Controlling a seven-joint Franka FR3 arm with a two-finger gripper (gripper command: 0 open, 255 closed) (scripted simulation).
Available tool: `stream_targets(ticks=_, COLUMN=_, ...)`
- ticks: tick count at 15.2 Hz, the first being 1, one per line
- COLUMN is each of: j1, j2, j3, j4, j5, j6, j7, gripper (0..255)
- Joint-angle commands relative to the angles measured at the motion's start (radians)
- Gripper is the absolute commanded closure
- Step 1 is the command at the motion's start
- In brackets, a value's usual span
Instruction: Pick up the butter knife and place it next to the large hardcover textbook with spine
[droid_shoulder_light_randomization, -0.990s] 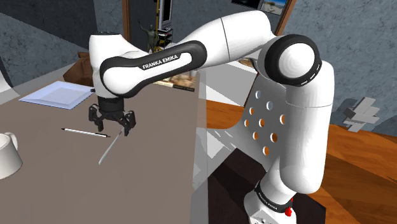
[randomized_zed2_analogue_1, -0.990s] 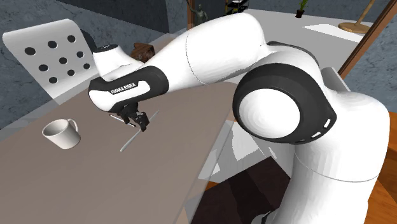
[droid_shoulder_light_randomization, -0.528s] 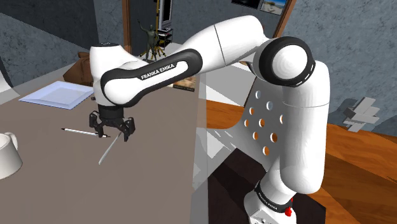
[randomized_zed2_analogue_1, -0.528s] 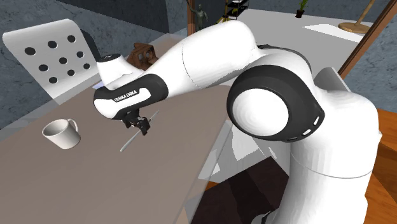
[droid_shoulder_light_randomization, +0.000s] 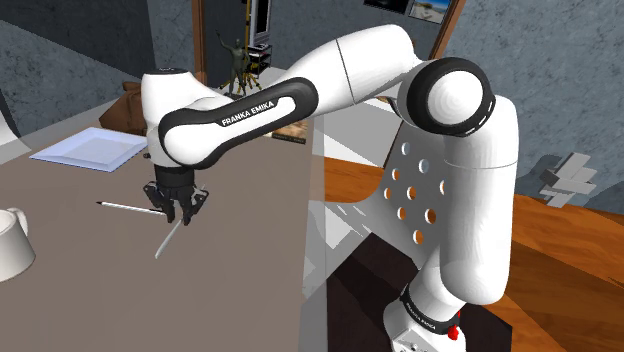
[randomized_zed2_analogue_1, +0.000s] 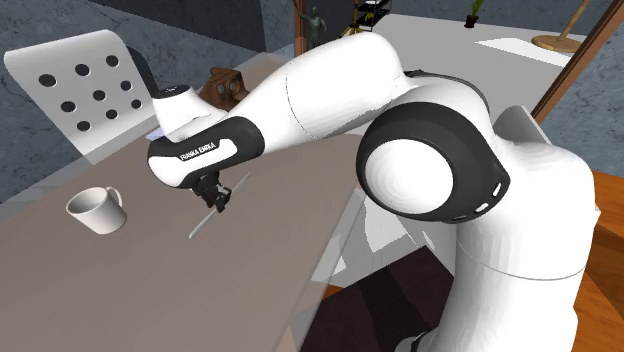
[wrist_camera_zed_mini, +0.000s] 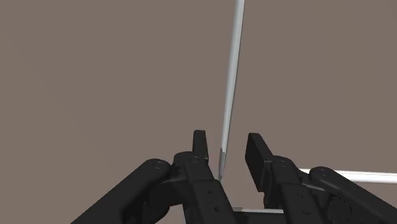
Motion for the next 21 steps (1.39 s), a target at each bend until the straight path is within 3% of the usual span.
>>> stream_targets(ticks=1, j1=0.000, j2=0.000, j3=0.000, j4=0.000, j5=0.000, j6=0.000, j7=0.000, gripper=255)
stream_targets(ticks=8, j1=0.000, j2=0.000, j3=0.000, j4=0.000, j5=0.000, j6=0.000, j7=0.000, gripper=255)
stream_targets(ticks=21, j1=-0.009, j2=-0.066, j3=0.018, j4=0.088, j5=0.036, j6=-0.147, j7=-0.018, gripper=255)
